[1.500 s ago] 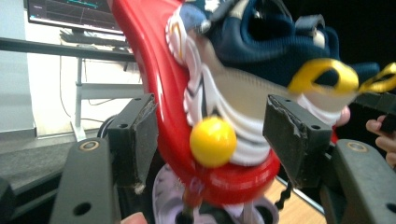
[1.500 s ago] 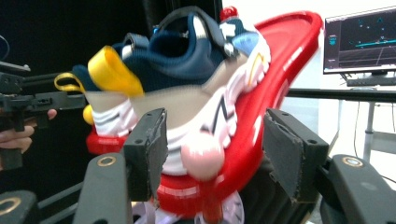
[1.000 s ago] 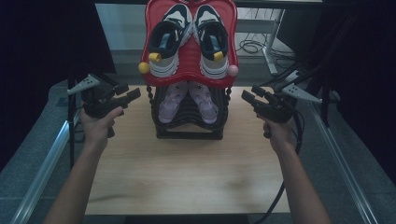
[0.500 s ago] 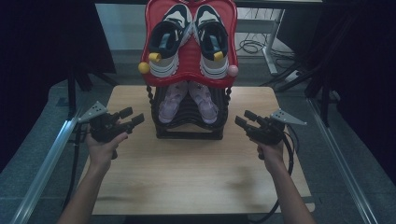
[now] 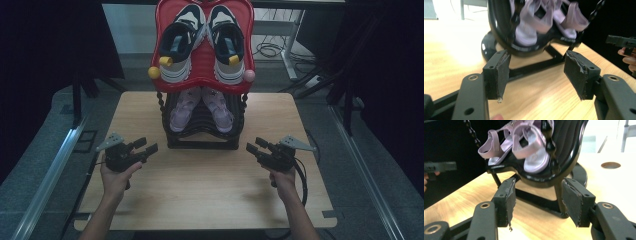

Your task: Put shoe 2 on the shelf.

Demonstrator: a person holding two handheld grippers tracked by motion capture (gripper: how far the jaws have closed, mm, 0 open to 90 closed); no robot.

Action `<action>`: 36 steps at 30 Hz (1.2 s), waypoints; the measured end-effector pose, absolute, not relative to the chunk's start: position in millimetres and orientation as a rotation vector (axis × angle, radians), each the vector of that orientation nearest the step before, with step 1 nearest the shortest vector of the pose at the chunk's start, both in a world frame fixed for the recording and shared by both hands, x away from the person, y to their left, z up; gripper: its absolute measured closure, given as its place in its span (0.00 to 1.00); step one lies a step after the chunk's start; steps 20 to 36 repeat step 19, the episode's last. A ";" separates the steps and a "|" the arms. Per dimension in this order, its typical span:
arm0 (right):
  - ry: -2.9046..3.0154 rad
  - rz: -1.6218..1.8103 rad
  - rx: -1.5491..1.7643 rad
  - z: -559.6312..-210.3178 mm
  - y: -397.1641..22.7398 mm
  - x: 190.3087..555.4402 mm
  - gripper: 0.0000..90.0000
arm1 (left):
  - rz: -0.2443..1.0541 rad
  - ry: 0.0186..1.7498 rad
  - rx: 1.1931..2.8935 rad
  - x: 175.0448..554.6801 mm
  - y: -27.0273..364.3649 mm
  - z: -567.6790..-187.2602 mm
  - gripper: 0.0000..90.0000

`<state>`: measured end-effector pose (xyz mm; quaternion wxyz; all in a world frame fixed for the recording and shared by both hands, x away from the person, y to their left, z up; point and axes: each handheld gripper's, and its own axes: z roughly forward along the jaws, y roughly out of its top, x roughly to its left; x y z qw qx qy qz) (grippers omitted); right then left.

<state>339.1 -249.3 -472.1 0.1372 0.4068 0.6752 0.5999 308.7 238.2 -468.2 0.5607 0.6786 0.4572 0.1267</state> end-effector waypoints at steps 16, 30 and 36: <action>1.967 1.679 1.214 -497.3 -245.8 330.5 0.48 | 0.275 1.135 1.634 299.2 241.4 -510.9 0.41; 1.948 1.700 1.225 -496.7 -248.7 328.3 0.47 | 0.279 1.139 1.642 300.2 241.9 -511.7 0.41; 1.948 1.700 1.225 -496.7 -248.7 328.3 0.47 | 0.279 1.139 1.642 300.2 241.9 -511.7 0.41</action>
